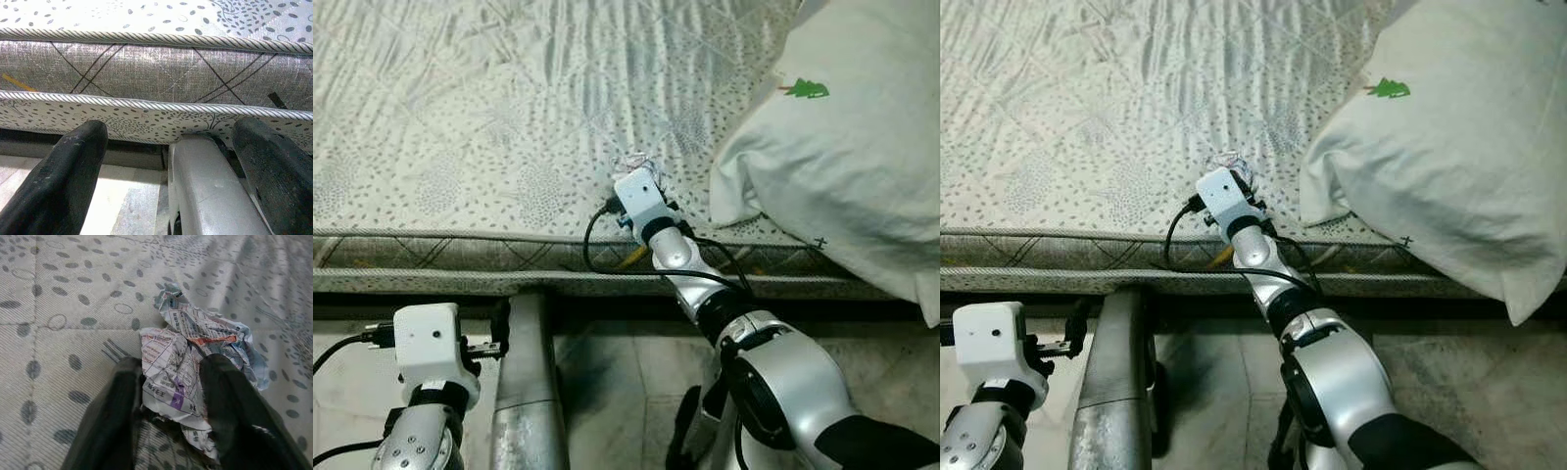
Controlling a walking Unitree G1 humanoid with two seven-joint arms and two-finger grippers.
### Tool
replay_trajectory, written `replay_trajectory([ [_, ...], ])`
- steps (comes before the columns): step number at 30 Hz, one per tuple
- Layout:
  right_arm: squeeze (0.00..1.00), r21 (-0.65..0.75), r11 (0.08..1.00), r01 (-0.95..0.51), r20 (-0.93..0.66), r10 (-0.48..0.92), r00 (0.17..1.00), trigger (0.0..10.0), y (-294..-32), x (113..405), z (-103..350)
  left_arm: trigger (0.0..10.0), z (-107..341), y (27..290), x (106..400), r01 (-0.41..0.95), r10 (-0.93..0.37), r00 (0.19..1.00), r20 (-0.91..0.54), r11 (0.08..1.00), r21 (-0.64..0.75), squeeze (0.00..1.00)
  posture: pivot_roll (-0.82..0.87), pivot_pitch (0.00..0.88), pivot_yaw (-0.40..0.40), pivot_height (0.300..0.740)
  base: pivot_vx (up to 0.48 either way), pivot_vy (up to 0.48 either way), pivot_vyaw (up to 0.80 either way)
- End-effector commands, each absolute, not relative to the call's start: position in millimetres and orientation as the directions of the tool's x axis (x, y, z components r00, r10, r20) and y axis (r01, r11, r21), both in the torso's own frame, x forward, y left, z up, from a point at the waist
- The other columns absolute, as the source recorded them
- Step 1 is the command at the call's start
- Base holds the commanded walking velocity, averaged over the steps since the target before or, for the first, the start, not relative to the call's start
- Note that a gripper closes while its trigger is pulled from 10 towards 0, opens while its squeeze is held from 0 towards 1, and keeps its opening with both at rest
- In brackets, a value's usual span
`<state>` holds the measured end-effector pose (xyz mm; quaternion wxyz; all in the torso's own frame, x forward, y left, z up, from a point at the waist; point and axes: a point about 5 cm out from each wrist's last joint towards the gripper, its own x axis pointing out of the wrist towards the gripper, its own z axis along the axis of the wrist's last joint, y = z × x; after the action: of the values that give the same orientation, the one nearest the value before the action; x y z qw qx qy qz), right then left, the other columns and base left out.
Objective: Clean up the room
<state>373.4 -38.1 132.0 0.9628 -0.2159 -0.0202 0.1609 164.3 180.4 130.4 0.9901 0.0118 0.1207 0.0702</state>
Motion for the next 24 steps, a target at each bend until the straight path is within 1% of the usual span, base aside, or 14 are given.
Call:
replay_trajectory([
  [1, 0.0, -0.435, 0.843, -0.317, -0.12, 0.295, 0.948, 0.0, -45.0, 369.3, 114.1, 10.0, 124.2, 182.8, 162.9, -0.15, 0.158, 0.951, -0.267, 0.987, 0.051, 0.0, 0.31, 0.27, -0.041, 0.491, 0.0, 0.0, 0.0],
  [4, 0.0, -0.447, 0.843, -0.3, -0.117, 0.277, 0.954, 0.0, -49.6, 372.5, 117.5, 10.0, 122.6, 182.1, 169.6, -0.151, 0.158, 0.954, -0.256, 0.987, 0.045, 0.0, 0.3, 0.245, -0.046, 0.491, 0.0, 0.0, 0.0],
  [6, 0.0, -0.448, 0.843, -0.299, -0.117, 0.276, 0.954, 0.0, -50.0, 372.7, 117.7, 10.0, 122.4, 182.0, 170.2, -0.151, 0.157, 0.954, -0.256, 0.988, 0.044, 0.0, 0.3, 0.245, -0.046, 0.491, 0.0, 0.0, 0.0],
  [8, 0.0, -0.422, 0.861, -0.283, -0.115, 0.258, 0.959, 0.0, -56.3, 375.2, 119.5, 10.0, 122.1, 182.1, 177.1, -0.153, 0.158, 0.958, -0.239, 0.987, 0.038, 0.0, 0.29, 0.207, -0.052, 0.491, 0.0, 0.0, 0.0],
  [9, 0.0, -0.415, 0.866, -0.278, -0.116, 0.253, 0.96, 0.0, -58.2, 375.8, 119.8, 10.0, 121.9, 182.1, 179.4, -0.154, 0.158, 0.959, -0.235, 0.987, 0.036, 0.0, 0.29, 0.207, -0.052, 0.491, 0.0, 0.0, 0.0],
  [11, 0.0, -0.367, 0.894, -0.256, -0.101, 0.236, 0.967, 0.0, -69.9, 379.0, 122.8, 10.0, 122.3, 181.2, 190.1, -0.153, 0.155, 0.966, -0.209, 0.988, 0.026, 0.0, 0.26, 0.171, -0.055, 0.491, 0.0, 0.0, 0.0],
  [12, 0.0, -0.364, 0.896, -0.256, -0.099, 0.236, 0.967, 0.0, -71.0, 379.2, 123.1, 10.0, 122.3, 181.1, 191.1, -0.152, 0.154, 0.966, -0.207, 0.988, 0.025, 0.0, 0.26, 0.171, -0.055, 0.491, 0.0, 0.0, 0.0],
  [13, 0.0, -0.348, 0.902, -0.255, -0.091, 0.239, 0.967, 0.0, -73.8, 379.6, 124.0, 10.0, 122.1, 181.1, 194.3, -0.151, 0.153, 0.968, -0.201, 0.988, 0.021, 0.0, 0.24, 0.144, -0.055, 0.491, 0.0, 0.0, 0.0],
  [14, 0.0, -0.339, 0.906, -0.255, -0.084, 0.241, 0.967, 0.0, -76.4, 379.9, 124.7, 10.0, 121.5, 181.1, 197.3, -0.151, 0.151, 0.969, -0.197, 0.988, 0.018, 0.0, 0.23, 0.137, -0.054, 0.491, 0.0, 0.0, 0.0],
  [19, 0.0, -0.276, 0.929, -0.248, -0.033, 0.249, 0.968, 0.0, -98.2, 377.7, 123.7, 10.0, 115.9, 178.0, 215.7, -0.125, 0.123, 0.976, -0.182, 0.992, -0.001, 0.0, 0.16, 0.073, -0.026, 0.491, 0.0, 0.0, 0.0],
  [21, 0.0, -0.239, 0.941, -0.24, -0.01, 0.245, 0.97, 0.0, -107.7, 374.9, 122.0, 10.0, 115.3, 175.2, 221.9, -0.107, 0.105, 0.98, -0.172, 0.994, -0.007, 0.0, 0.15, 0.063, -0.019, 0.491, 0.0, 0.0, 0.0],
  [22, 0.0, -0.188, 0.955, -0.228, 0.018, 0.235, 0.972, 0.0, -119.0, 368.9, 117.9, 10.0, 114.9, 173.5, 228.2, -0.091, 0.088, 0.983, -0.159, 0.996, -0.009, 0.0, 0.13, 0.036, -0.004, 0.491, 0.0, 0.0, 0.0],
  [24, 0.0, -0.141, 0.965, -0.223, 0.043, 0.231, 0.972, 0.0, -127.4, 360.6, 113.2, 10.0, 114.7, 172.7, 232.6, -0.079, 0.077, 0.986, -0.151, 0.997, -0.007, 0.0, 0.12, 0.02, 0.003, 0.491, 0.0, 0.0, 0.0],
])
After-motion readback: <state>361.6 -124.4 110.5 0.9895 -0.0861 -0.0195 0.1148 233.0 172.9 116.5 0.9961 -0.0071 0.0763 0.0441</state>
